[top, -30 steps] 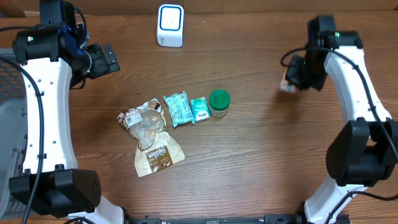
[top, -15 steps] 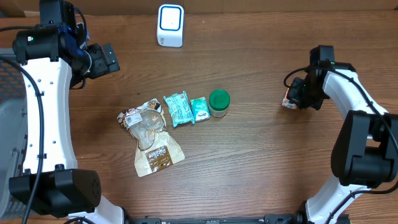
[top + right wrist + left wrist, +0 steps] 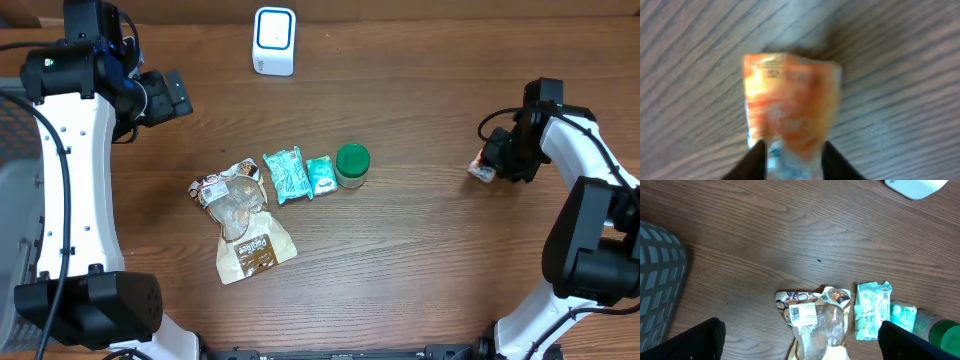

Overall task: Scan the item barcode
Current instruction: 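Carry the orange pack right and set it down, open right gripper, then reach the right gripper to the small teal tissue pack and grasp it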

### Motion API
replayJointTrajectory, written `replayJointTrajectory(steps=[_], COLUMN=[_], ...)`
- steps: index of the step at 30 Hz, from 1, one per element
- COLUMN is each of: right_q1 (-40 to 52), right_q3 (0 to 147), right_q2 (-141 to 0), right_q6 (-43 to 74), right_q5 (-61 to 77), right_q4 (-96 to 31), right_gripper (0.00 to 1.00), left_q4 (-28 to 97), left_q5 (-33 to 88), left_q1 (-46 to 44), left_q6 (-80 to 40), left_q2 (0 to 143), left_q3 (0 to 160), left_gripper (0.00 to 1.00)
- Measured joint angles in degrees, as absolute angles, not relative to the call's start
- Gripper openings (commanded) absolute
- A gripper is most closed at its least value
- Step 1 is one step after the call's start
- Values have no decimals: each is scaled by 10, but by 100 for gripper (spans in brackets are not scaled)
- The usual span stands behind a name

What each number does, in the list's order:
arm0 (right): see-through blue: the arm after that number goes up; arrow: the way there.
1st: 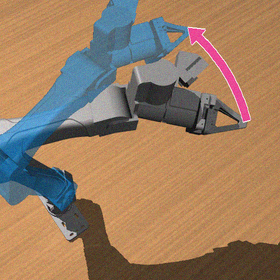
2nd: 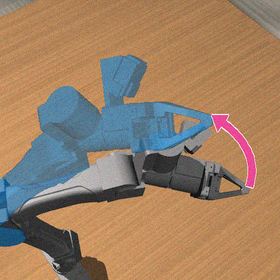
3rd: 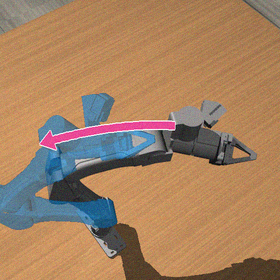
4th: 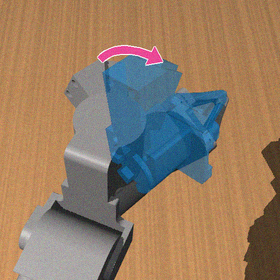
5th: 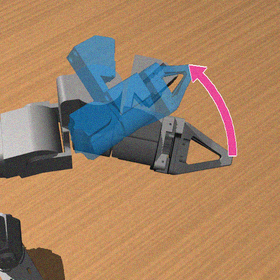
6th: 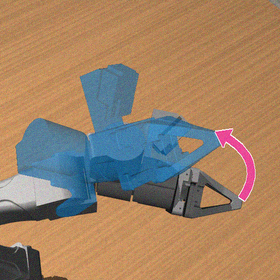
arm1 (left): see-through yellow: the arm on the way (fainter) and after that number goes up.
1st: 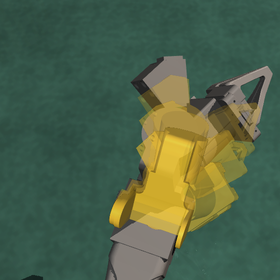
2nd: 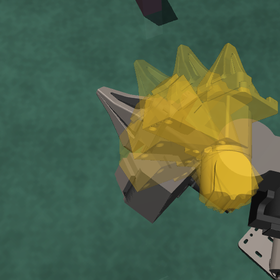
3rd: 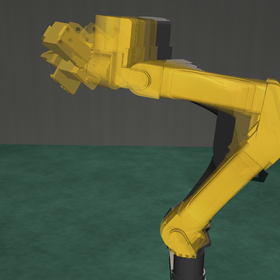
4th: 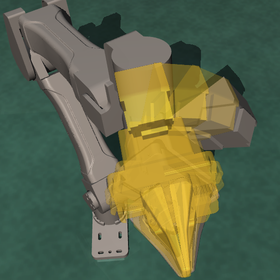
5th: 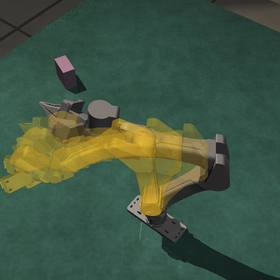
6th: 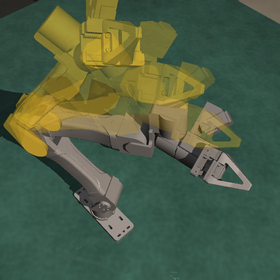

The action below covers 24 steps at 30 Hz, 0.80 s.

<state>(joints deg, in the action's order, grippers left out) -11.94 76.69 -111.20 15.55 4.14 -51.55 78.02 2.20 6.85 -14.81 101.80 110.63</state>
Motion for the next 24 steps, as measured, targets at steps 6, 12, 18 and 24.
replayJointTrajectory(steps=[6,12,18,24], right_q1=[-119,-102,-13,123], right_q3=[790,940,1030,1032], right_q2=[-1112,-1113,-1113,-1113], right_q6=[148,123,109,106], right_q5=[50,91,142,175], right_q4=[-577,-689,-703,-643], right_gripper=[63,61,61,58], left_q4=[780,780,780,780], left_q5=[22,22,22,22], left_q1=[69,69,69,69], left_q6=[-148,-148,-148,-148], left_q2=[1018,1018,1018,1018], left_q3=[1106,1106,1106,1106], left_gripper=[100,100,99,100])
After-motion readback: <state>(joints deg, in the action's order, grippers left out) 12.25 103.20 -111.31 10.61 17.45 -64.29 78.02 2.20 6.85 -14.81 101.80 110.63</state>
